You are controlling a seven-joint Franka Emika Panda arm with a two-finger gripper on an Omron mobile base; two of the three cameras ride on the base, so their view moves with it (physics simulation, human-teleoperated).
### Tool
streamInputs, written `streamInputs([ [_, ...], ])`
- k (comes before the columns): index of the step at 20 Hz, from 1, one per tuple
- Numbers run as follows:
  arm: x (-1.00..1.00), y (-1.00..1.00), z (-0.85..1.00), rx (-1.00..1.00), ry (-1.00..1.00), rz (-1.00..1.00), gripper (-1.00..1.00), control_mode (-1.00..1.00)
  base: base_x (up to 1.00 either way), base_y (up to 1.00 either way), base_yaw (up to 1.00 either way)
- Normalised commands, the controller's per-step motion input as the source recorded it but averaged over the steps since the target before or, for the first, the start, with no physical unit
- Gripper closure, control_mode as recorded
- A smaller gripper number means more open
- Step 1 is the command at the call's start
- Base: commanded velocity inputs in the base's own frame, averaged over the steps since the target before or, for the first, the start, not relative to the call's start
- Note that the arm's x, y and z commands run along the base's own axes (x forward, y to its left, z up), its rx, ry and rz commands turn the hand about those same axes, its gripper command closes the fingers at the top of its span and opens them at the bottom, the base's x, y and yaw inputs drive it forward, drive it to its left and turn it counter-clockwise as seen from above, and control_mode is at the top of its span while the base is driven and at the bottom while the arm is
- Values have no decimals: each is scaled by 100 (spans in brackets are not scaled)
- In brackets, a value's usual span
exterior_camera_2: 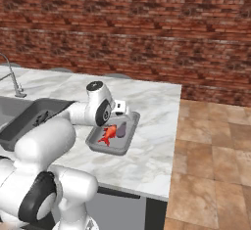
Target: Place one eggplant and one fish in each tupperware on the nearby counter, to pack two identical lunches.
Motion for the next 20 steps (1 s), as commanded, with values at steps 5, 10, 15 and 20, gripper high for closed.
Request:
streamInputs([
  [5,-95,36,100,-15,-31,0,-100,-100,0,0,0],
  [10,-63,72,97,-27,-32,0,-100,-100,0,0,0],
  [15,-24,70,48,-26,-16,0,-100,-100,0,0,0],
  [20,0,6,0,-2,0,0,-100,-100,0,0,0],
])
